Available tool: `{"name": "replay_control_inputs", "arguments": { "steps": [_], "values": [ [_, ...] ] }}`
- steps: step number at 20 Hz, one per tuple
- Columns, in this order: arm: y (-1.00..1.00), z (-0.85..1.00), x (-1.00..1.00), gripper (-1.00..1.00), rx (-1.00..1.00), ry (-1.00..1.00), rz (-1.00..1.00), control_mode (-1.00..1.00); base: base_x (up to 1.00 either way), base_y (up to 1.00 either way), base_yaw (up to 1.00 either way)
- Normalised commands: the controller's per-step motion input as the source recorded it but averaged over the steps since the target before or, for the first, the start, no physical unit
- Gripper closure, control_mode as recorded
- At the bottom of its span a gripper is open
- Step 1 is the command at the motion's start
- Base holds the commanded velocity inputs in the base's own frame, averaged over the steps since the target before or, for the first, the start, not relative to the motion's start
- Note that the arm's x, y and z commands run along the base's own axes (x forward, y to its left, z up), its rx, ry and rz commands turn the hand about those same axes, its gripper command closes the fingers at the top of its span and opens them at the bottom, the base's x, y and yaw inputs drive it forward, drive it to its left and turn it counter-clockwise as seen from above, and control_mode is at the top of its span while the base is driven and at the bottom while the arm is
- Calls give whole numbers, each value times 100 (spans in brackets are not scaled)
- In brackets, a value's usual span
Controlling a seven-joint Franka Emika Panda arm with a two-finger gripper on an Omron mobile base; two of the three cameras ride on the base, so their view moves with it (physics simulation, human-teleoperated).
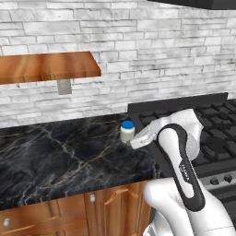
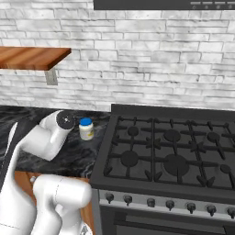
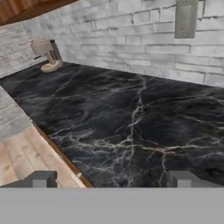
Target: Take 2 condiments from the cabinet and move them on the counter near the stove.Make sure the condiments are lined up with each other, next to each other.
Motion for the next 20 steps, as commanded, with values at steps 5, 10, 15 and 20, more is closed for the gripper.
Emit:
{"name": "replay_control_inputs", "arguments": {
  "steps": [5, 10, 15, 20],
  "values": [
    [0, 0, -62, -100, -8, 22, -38, -100, 0, 0, 0],
    [9, -30, -81, -100, -19, 13, -32, -100, 0, 0, 0],
    [3, -46, -73, -100, -7, 1, -15, -100, 0, 0, 0],
    [0, -2, -15, -100, -1, -4, -2, -100, 0, 0, 0]
  ]
}}
